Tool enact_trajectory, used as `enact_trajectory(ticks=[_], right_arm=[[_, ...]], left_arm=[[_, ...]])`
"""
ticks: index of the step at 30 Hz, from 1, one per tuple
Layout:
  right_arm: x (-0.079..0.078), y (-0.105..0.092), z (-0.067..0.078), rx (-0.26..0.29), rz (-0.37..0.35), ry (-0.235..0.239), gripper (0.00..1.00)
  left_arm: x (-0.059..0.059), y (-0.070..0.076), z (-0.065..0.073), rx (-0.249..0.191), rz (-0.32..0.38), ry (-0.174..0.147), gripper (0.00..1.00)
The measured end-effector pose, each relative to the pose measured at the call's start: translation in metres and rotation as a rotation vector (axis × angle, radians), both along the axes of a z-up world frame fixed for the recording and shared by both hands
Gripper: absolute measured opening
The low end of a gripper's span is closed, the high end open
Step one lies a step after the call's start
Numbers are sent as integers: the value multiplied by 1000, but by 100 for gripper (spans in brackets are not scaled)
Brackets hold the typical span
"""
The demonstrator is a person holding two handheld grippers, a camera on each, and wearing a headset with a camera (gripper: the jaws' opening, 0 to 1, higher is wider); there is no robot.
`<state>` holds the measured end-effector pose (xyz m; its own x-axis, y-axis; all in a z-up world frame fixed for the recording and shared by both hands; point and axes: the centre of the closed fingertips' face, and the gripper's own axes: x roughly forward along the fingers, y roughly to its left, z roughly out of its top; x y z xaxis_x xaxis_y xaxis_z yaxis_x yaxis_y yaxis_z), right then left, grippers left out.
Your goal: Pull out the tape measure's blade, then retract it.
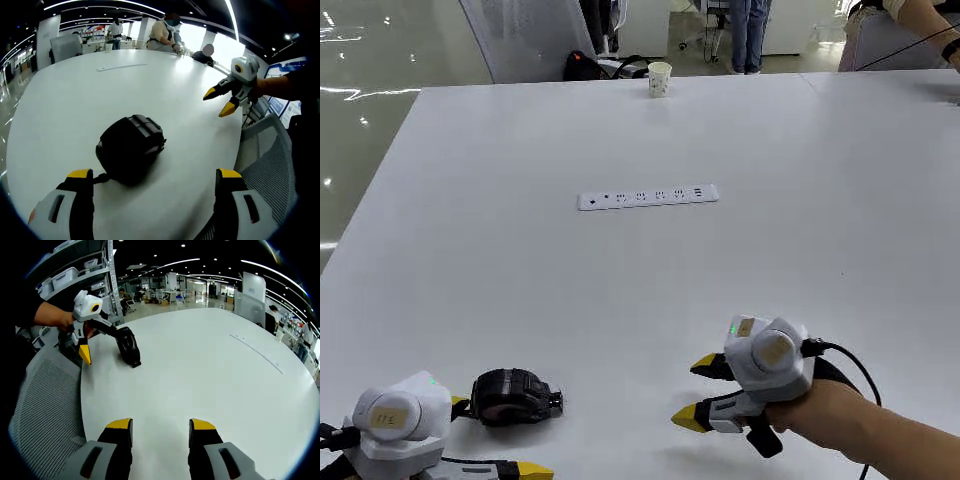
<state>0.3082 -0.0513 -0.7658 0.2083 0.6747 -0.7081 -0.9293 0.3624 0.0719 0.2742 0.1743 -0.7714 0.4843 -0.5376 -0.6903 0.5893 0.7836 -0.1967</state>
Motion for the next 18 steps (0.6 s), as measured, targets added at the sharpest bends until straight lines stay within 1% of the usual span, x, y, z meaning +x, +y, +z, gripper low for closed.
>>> enact_trajectory(ticks=[2, 3, 4, 5, 8, 9, 10, 12, 14, 16, 18], right_arm=[[-2, -12, -1, -17, -5, -9, 43], [-2, -16, -1, -17, -13, -7, 43], [-3, -20, -1, -18, -22, -4, 44], [-4, -24, 0, -19, -30, -3, 45], [-7, -34, 1, -25, -35, -13, 46], [-7, -38, 2, -26, -40, -14, 47], [-7, -41, 3, -26, -45, -16, 48], [-5, -49, 5, -20, -55, -27, 49], [-4, -57, 8, -14, -68, -31, 52], [-2, -64, 9, -10, -79, -33, 54], [1, -74, 10, -13, -102, -31, 56]], left_arm=[[-2, 5, 4, 3, -11, -5, 99], [-3, 7, 5, 8, -19, -9, 99], [-3, 10, 4, 20, -23, -9, 99], [-3, 15, 4, 42, -26, -15, 99], [-3, 26, 7, 51, -13, -21, 99], [-2, 33, 7, 56, -5, -24, 99], [-2, 36, 8, 65, -4, -28, 99], [-4, 44, 9, 83, -6, -41, 99], [-6, 51, 11, 88, -3, -37, 99], [-10, 55, 13, 93, -3, -44, 99], [-13, 64, 14, 120, 1, -51, 99]])
